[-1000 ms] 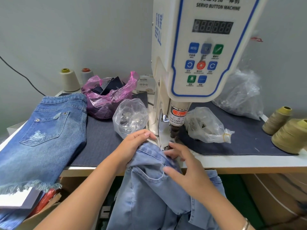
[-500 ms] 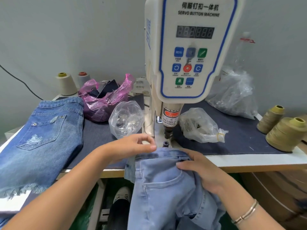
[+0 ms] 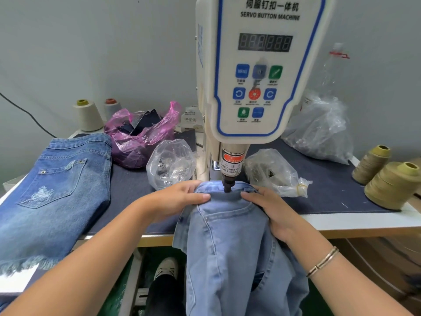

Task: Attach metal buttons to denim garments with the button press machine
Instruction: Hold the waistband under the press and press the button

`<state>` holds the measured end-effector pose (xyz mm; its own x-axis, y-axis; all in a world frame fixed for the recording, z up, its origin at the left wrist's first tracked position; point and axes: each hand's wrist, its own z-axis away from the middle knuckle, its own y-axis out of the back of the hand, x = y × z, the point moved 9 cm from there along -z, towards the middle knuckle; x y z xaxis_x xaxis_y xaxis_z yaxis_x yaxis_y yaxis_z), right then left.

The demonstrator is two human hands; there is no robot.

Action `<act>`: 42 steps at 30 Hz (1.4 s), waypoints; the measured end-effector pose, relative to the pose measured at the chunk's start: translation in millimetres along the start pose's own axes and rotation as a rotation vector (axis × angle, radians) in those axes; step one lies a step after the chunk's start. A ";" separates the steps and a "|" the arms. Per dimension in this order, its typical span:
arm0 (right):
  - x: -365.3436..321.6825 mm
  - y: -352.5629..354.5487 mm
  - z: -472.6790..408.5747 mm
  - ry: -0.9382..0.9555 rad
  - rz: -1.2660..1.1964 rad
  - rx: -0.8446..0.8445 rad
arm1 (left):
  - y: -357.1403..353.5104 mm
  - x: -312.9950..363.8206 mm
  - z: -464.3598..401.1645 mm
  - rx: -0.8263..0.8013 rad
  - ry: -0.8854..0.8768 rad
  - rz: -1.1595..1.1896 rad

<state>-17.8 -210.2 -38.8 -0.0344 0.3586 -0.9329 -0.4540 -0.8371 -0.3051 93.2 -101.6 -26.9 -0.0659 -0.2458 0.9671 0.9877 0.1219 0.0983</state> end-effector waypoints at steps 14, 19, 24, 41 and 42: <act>16.3 47.1 -28.7 -0.042 -0.069 0.232 | 16.6 -11.3 -36.8 0.353 -0.053 -0.002; 20.2 51.4 -31.6 -0.064 -0.077 0.270 | 19.3 -13.2 -40.9 0.390 -0.048 -0.005; 22.0 54.5 -31.0 -0.072 -0.143 0.309 | 16.5 -19.0 -39.5 0.313 0.000 0.084; 5.2 35.7 -29.5 -0.074 0.182 0.238 | 20.0 -4.8 -8.2 0.155 0.105 -0.235; 4.1 33.4 -29.2 -0.080 0.189 0.215 | 23.8 -4.2 -7.4 0.153 0.104 -0.270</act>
<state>-7.1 -248.8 -58.4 -0.2030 0.2431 -0.9485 -0.6110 -0.7884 -0.0713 118.0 -104.8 -30.4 -0.2998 -0.3853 0.8727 0.9030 0.1804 0.3899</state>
